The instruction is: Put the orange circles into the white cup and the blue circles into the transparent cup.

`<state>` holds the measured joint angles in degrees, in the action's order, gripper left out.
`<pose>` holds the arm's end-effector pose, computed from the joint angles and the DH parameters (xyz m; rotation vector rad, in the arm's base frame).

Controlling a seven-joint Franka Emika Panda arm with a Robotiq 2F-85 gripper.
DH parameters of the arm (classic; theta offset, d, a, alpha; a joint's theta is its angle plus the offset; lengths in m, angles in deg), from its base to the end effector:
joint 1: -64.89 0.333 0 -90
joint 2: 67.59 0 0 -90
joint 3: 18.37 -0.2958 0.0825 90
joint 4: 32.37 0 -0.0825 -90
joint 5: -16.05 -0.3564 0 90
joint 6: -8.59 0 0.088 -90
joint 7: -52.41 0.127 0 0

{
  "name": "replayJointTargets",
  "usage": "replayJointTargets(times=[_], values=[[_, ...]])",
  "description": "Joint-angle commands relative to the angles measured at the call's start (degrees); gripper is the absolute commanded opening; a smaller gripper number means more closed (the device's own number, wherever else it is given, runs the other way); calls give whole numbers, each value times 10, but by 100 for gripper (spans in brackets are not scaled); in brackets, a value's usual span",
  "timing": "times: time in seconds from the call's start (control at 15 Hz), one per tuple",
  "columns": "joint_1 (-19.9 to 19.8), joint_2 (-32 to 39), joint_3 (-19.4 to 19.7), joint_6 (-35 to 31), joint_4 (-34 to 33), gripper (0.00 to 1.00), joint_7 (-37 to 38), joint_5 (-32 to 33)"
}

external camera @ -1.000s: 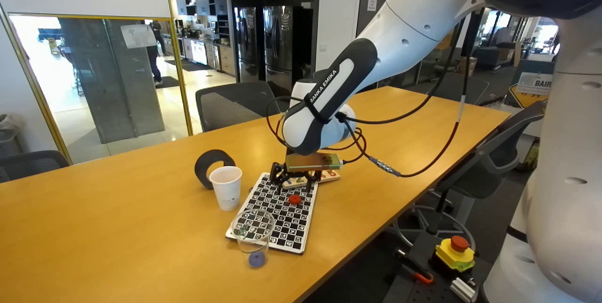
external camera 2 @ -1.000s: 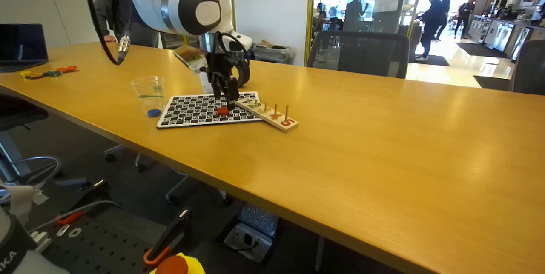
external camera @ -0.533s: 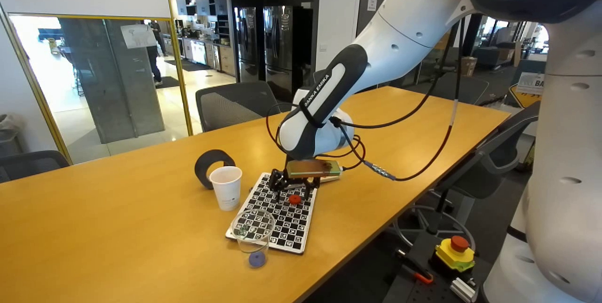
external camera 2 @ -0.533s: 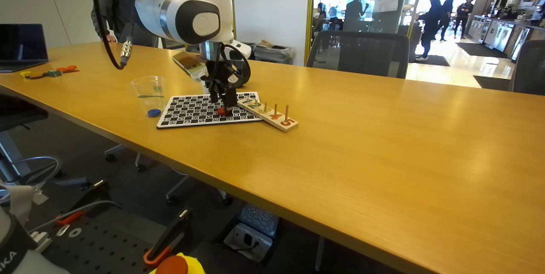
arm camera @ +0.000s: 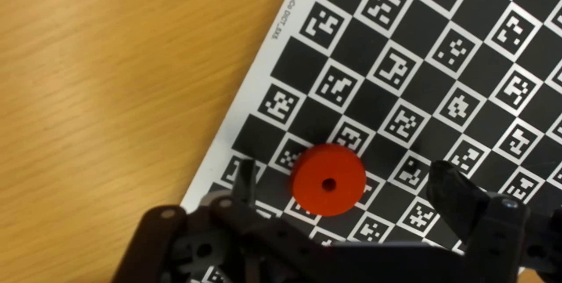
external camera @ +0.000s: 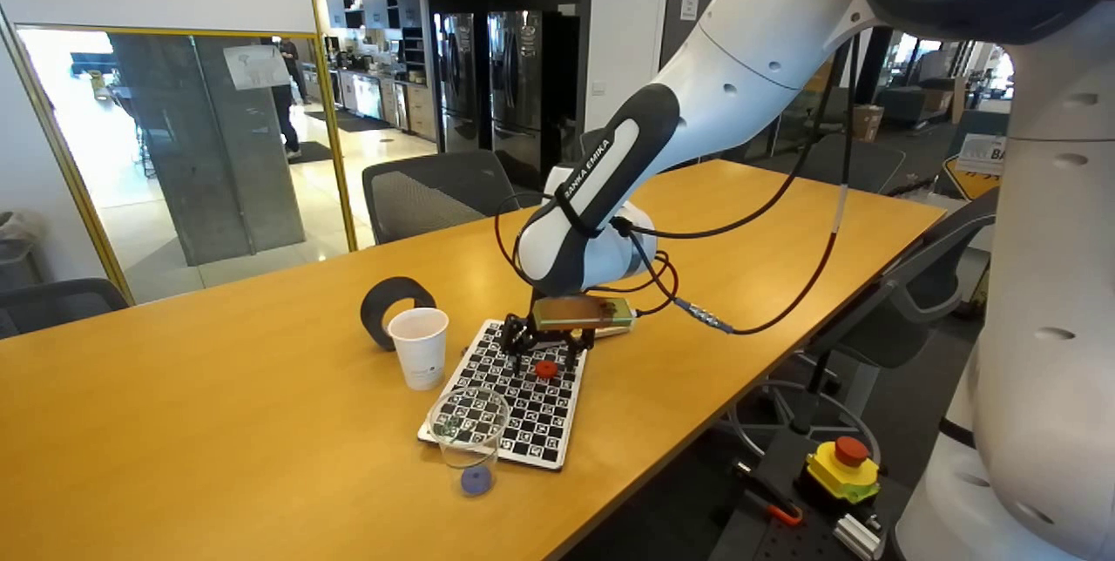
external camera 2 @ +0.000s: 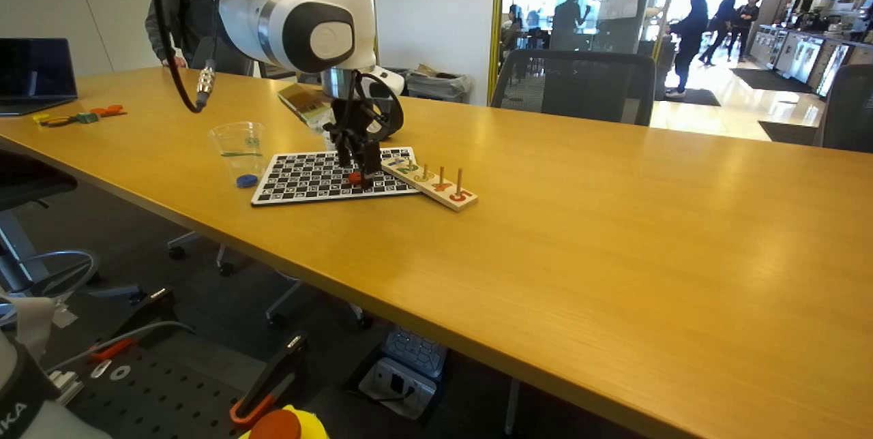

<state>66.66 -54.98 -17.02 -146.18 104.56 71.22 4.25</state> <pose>0.4957 -0.0019 0.2196 -2.9392 0.7545 -0.1137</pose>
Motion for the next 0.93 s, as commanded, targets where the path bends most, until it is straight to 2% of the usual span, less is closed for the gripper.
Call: replayJointTargets(times=[0.0, 0.47, 0.87], values=[[-6, -2, -4, -17, 3, 74, -15, -9], [-4, -8, 2, -7, 0, 21, 1, 4], [33, -43, 37, 36, -34, 19, 109, 138]])
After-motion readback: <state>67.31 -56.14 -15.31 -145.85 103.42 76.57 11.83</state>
